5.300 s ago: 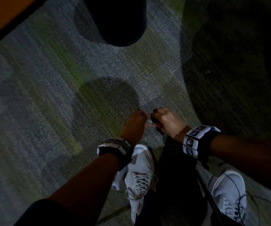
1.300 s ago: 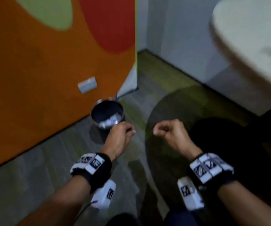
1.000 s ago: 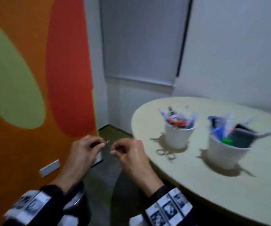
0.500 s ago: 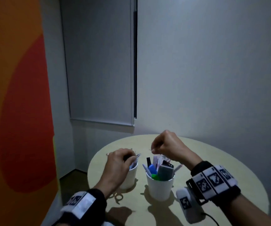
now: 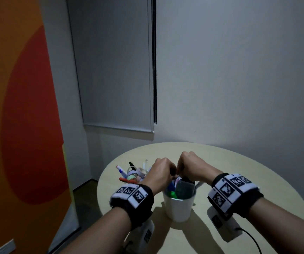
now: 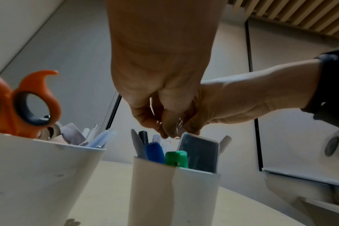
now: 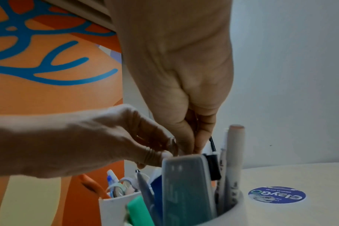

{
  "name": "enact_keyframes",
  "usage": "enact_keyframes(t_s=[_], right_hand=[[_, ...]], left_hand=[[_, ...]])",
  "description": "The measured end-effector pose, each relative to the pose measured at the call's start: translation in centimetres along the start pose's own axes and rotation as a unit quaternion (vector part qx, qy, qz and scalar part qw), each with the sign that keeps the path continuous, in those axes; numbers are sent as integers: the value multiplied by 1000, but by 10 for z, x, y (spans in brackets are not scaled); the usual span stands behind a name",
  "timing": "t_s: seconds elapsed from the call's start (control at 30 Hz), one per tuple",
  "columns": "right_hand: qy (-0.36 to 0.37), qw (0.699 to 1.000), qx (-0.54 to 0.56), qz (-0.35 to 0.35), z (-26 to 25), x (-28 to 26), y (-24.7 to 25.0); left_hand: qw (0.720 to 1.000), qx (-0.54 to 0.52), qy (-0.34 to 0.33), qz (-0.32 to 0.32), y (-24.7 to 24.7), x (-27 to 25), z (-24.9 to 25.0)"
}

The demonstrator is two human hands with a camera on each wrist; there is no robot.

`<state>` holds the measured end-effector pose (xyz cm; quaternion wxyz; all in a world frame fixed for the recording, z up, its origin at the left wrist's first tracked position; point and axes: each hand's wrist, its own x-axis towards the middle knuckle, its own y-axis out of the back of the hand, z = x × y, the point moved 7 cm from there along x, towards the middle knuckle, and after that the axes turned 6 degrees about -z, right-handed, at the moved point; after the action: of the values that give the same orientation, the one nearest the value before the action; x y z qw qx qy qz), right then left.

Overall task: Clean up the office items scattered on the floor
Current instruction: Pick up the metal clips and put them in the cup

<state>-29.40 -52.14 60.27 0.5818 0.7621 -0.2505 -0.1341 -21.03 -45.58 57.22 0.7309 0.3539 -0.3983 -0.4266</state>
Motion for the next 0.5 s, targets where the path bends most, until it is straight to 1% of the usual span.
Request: enact_keyframes(t_s=[0.17,0.27,0.33,0.43,0.47,0.5], right_hand=[[17,1000,-11,-24,4,5,-1],[33,999,-5,-14,7,6,5],[44,999,23,22,5,1,16],[63,988,89,107,-4,-18,31],[69,984,109,125,-8,-26,33],[75,981,127,128,-15,-36,30]], left_hand=[[998,30,-4,-51,-3,7,0],[998,20,-16,-56,15,3,-1],[999,-4,-13,-31,38,-8,-8],[996,-85,15,30,74,-39,-36],[992,-108,27,51,84,-51,-49],[989,-128,38,62,92,-66,-63]])
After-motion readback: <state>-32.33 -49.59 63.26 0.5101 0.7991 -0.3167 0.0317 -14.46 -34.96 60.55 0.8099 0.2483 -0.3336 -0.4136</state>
